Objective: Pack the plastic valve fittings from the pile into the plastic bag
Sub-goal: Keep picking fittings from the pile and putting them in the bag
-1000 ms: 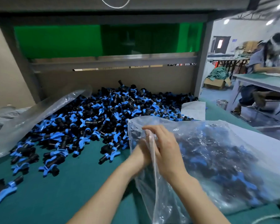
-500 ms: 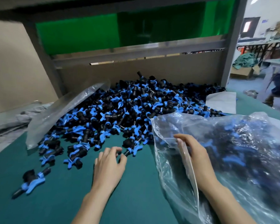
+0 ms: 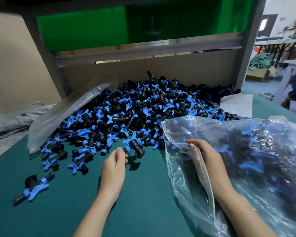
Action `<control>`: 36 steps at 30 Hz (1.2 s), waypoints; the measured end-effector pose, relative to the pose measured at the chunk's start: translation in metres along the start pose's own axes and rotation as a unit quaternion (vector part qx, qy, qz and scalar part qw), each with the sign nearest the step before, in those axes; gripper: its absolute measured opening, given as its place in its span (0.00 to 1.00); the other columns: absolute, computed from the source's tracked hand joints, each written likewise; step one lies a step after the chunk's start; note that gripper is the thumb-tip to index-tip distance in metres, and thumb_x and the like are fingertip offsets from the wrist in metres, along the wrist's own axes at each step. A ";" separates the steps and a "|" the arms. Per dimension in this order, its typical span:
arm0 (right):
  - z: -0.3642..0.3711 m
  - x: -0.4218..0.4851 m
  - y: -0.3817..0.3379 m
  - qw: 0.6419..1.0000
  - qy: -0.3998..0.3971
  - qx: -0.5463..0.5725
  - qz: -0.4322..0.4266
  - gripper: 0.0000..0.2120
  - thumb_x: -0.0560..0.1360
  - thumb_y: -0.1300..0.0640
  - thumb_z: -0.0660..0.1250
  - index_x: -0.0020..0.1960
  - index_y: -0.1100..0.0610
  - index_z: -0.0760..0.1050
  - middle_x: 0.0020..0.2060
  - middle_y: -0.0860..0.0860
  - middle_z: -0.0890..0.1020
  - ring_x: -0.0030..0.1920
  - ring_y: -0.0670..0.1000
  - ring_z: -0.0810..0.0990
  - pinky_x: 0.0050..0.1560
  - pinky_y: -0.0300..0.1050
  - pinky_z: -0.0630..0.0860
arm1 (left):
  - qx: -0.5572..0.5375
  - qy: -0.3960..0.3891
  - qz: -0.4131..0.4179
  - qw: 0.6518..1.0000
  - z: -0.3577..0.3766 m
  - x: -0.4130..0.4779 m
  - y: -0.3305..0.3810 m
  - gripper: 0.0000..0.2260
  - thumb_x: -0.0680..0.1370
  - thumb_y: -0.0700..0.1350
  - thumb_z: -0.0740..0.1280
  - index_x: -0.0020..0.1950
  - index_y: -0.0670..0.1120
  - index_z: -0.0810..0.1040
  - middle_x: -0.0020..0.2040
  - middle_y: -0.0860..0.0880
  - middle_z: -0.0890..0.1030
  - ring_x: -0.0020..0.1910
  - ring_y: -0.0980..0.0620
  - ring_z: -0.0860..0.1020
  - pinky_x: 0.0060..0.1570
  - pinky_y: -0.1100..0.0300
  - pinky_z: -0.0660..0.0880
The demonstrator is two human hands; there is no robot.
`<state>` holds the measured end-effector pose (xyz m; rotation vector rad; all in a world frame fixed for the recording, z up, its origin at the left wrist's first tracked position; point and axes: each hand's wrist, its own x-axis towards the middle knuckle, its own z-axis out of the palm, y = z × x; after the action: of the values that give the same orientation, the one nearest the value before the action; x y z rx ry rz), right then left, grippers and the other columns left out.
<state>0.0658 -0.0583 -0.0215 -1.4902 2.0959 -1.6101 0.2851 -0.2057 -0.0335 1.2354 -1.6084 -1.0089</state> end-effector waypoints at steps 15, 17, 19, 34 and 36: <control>0.002 0.000 0.004 1.000 0.004 -0.001 -0.002 0.12 0.81 0.55 0.62 0.58 0.39 0.74 0.55 0.30 0.77 0.57 0.33 0.74 0.52 0.34 0.70 | -0.098 0.015 -0.073 0.992 -0.007 0.004 0.004 0.21 0.82 0.58 0.55 0.35 0.47 0.71 0.26 0.56 0.72 0.27 0.55 0.68 0.36 0.55 0.67; 0.002 0.001 0.004 1.000 0.004 -0.006 -0.004 0.12 0.81 0.55 0.62 0.59 0.39 0.74 0.56 0.31 0.78 0.58 0.34 0.74 0.53 0.35 0.70 | -0.102 0.015 -0.071 0.992 -0.006 0.005 0.004 0.21 0.82 0.58 0.55 0.35 0.48 0.70 0.26 0.56 0.71 0.26 0.56 0.67 0.35 0.55 0.66; 0.002 0.001 0.005 1.000 0.006 -0.008 -0.007 0.12 0.81 0.55 0.62 0.59 0.40 0.74 0.56 0.31 0.78 0.58 0.34 0.75 0.53 0.36 0.70 | -0.108 0.015 -0.071 0.991 -0.006 0.005 0.004 0.21 0.82 0.58 0.55 0.34 0.48 0.69 0.26 0.56 0.70 0.26 0.56 0.67 0.35 0.55 0.66; 0.002 0.001 0.003 1.000 0.014 0.002 -0.010 0.09 0.82 0.54 0.62 0.57 0.42 0.75 0.54 0.35 0.80 0.56 0.38 0.77 0.54 0.43 0.74 | -0.238 -0.028 -0.071 0.968 -0.003 0.000 0.008 0.10 0.84 0.46 0.60 0.52 0.43 0.79 0.44 0.49 0.80 0.39 0.56 0.76 0.41 0.60 0.75; 0.002 0.001 0.002 1.000 0.012 -0.001 -0.010 0.09 0.82 0.54 0.62 0.58 0.42 0.75 0.54 0.35 0.80 0.56 0.38 0.77 0.54 0.43 0.74 | -0.292 -0.043 -0.093 0.951 -0.003 0.000 0.012 0.08 0.83 0.43 0.61 0.53 0.42 0.78 0.44 0.49 0.80 0.38 0.57 0.77 0.40 0.61 0.76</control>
<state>0.0651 -0.0601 -0.0238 -1.5055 2.1011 -1.6414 0.2850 -0.2037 -0.0216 0.9448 -1.1352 -1.5399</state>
